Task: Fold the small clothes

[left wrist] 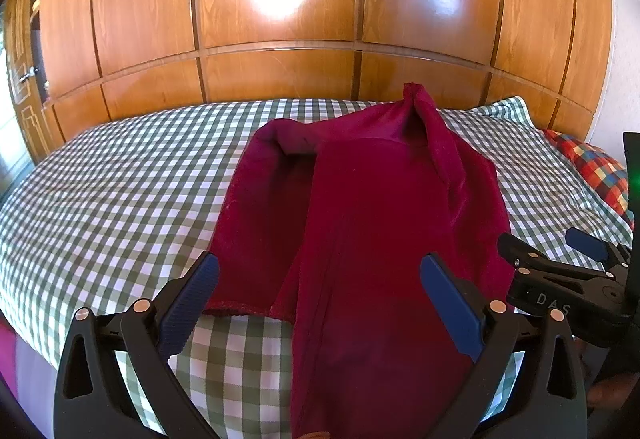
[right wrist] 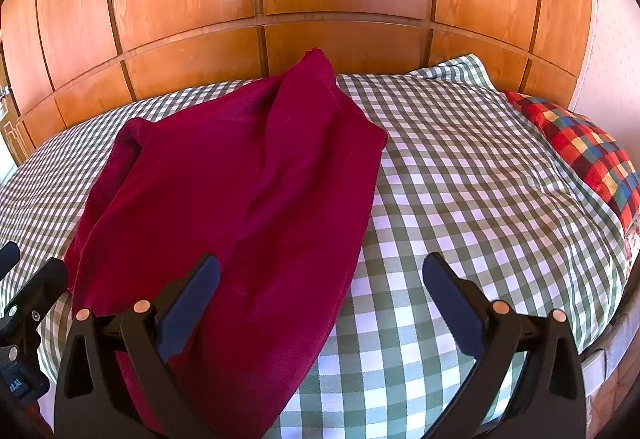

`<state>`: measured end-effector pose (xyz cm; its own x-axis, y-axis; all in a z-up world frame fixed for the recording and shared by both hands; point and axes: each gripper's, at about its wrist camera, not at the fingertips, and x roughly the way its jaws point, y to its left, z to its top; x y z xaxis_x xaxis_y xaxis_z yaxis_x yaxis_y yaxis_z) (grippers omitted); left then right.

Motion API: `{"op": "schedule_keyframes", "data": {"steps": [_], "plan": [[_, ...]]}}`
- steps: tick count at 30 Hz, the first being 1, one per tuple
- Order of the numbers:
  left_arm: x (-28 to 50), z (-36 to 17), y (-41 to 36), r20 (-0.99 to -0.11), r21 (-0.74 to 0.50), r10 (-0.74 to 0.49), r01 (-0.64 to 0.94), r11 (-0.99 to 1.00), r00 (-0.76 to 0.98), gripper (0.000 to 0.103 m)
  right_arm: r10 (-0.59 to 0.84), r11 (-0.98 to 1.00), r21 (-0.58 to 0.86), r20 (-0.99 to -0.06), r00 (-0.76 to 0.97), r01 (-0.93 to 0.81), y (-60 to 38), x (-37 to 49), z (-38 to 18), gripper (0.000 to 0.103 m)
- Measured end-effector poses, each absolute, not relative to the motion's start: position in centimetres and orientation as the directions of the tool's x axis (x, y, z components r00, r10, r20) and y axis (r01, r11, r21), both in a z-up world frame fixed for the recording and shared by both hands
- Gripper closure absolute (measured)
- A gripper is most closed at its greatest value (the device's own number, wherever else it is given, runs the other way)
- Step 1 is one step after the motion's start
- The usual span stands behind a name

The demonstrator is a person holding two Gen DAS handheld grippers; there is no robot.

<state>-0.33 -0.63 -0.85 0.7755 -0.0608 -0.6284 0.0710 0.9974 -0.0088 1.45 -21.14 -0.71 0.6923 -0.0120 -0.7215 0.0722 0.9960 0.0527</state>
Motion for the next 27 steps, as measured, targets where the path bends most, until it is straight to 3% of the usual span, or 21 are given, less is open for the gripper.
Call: {"op": "schedule_keyframes", "data": {"steps": [27], "plan": [[-0.58, -0.81, -1.27, -0.638, -0.003, -0.092, 0.117, 0.993, 0.765, 0.003, -0.014, 0.996, 0.051, -0.725, 0.688, 0.073, -20.84, 1.37, -0.62, 0.002]]}}
